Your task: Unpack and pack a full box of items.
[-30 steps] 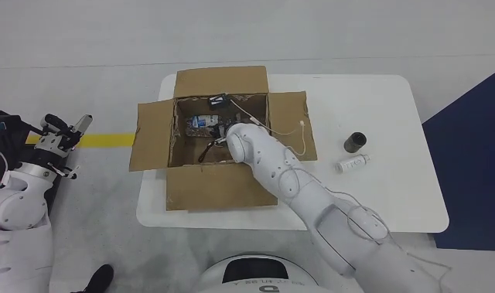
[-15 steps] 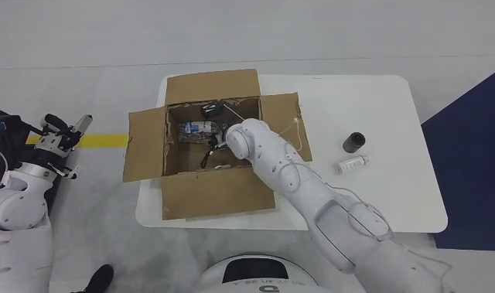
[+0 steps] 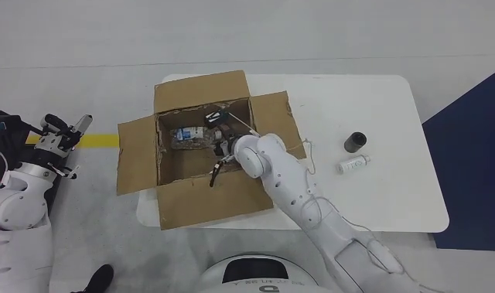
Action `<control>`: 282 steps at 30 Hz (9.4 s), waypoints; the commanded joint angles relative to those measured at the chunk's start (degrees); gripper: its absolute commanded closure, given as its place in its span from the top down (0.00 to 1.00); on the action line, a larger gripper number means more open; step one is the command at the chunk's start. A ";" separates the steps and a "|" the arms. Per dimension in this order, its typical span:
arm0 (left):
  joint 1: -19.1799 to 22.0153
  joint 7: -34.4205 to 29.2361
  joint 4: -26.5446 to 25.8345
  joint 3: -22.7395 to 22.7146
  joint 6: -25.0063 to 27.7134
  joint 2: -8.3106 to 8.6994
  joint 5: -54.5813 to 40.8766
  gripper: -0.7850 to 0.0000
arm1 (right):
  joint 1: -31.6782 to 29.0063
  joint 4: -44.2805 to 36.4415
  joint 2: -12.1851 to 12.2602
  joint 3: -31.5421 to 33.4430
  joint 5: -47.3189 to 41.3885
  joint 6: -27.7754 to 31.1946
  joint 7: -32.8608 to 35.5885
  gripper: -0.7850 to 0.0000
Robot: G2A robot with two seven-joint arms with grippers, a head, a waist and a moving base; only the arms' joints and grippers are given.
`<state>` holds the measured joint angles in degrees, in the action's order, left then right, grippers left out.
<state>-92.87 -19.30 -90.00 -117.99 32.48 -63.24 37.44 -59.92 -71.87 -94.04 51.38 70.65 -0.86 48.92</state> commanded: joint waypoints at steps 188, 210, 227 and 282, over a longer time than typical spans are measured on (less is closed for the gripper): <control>29.33 -30.42 -7.13 61.39 15.60 1.71 81.47 1.00 | -41.59 -34.84 5.56 20.03 -0.59 26.55 -69.07 1.00; 40.58 -11.06 13.24 72.39 11.82 -2.71 84.48 1.00 | -41.59 -34.84 5.56 20.03 -0.59 26.55 -69.07 1.00; 44.06 -13.12 23.30 72.60 8.49 -5.39 81.78 0.99 | -41.59 -34.84 5.56 20.03 -0.59 26.55 -69.07 1.00; 37.10 43.71 20.32 49.81 24.11 3.00 67.13 0.00 | -41.59 -34.84 5.56 20.03 -0.59 26.55 -69.07 1.00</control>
<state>-56.32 28.30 -70.07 -67.98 57.88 -60.36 103.24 -101.51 -106.72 -88.47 71.42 70.07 25.68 -20.15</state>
